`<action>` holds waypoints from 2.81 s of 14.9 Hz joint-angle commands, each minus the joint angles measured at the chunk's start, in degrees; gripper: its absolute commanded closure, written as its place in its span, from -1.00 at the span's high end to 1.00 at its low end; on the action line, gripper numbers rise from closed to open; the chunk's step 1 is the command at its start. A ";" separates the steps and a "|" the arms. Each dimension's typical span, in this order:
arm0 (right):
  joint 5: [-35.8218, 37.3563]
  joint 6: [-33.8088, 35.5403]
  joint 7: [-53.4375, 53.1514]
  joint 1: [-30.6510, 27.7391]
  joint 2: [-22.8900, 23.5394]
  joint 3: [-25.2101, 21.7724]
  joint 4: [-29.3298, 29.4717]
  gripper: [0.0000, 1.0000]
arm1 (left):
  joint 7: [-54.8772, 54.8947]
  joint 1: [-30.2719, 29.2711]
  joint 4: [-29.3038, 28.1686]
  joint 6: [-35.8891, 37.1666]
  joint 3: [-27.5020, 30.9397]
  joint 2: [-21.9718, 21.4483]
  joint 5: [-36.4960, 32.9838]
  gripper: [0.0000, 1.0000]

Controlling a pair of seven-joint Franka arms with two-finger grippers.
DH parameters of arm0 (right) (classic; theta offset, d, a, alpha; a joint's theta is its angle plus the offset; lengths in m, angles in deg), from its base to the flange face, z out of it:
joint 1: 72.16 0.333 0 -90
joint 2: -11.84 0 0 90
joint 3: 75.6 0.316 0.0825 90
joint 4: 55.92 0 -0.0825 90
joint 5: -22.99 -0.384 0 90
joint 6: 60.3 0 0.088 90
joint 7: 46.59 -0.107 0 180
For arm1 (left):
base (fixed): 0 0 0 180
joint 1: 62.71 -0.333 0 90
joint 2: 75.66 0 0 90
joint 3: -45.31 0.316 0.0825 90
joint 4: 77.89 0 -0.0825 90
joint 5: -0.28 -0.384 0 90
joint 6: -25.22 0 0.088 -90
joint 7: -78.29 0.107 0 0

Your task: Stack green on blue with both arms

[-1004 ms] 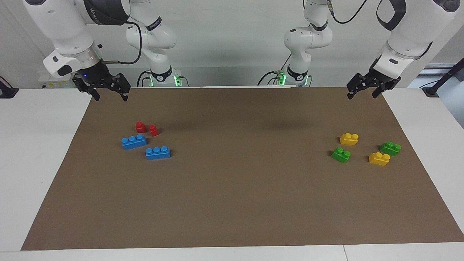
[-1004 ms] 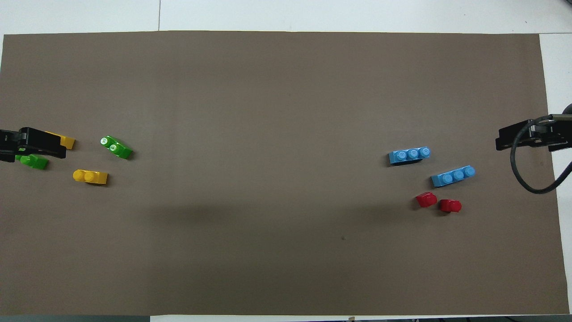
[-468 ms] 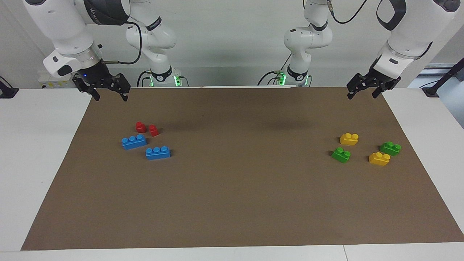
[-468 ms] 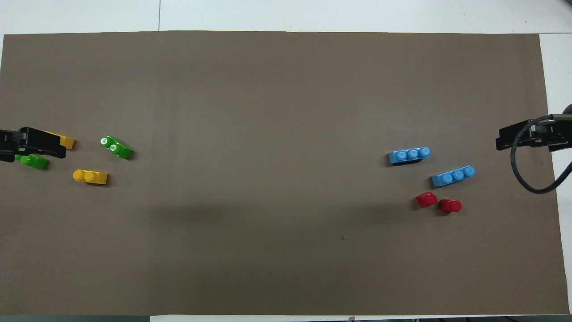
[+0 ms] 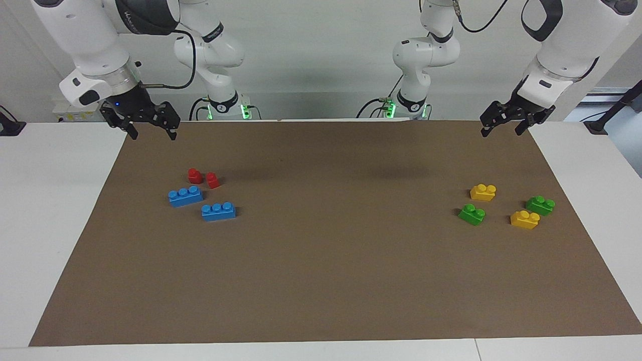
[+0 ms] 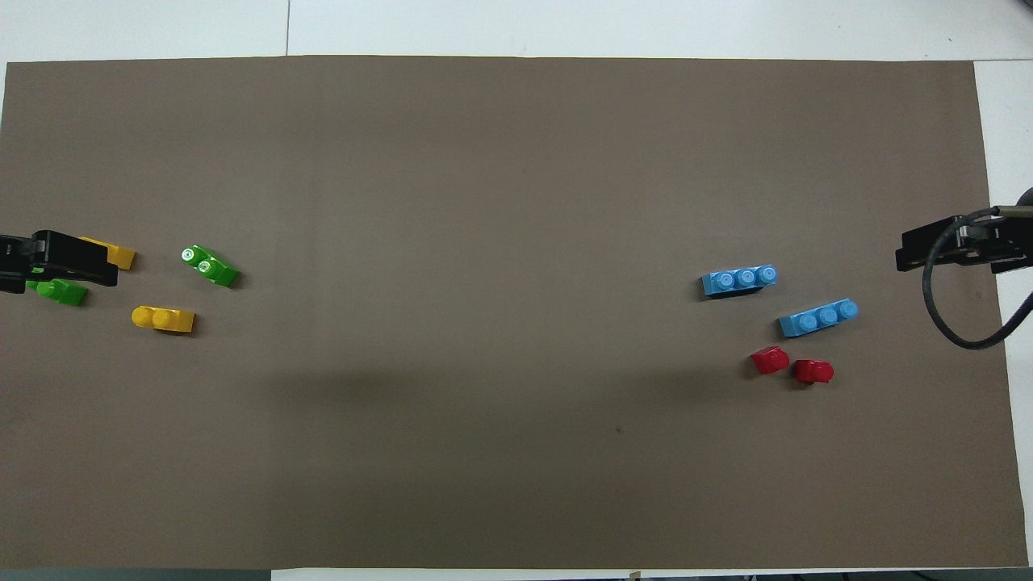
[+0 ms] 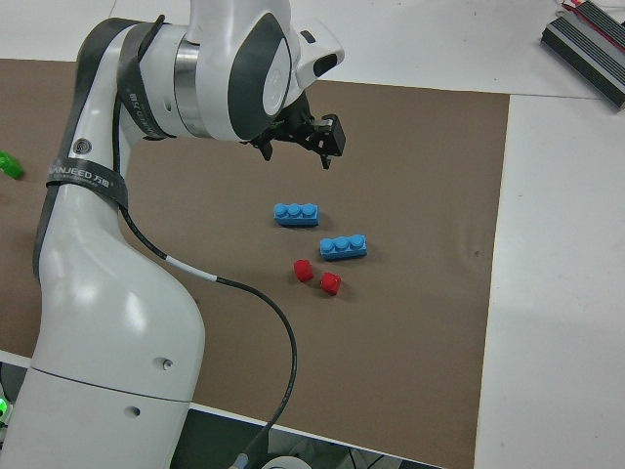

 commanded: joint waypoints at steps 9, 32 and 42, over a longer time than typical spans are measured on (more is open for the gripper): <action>0.07 -1.38 -0.81 -0.91 -0.12 0.15 -0.37 1.00 | -8.16 -2.34 -8.37 -7.10 0.56 -3.94 -0.78 1.00; -13.54 -16.67 -61.54 -1.97 10.42 0.06 -8.63 1.00 | -42.89 -4.19 -13.66 -32.23 0.56 12.74 2.91 1.00; -19.35 -23.78 -64.27 -3.38 12.71 -0.03 -13.99 1.00 | -48.97 -3.75 -12.17 -39.19 0.56 20.92 2.73 1.00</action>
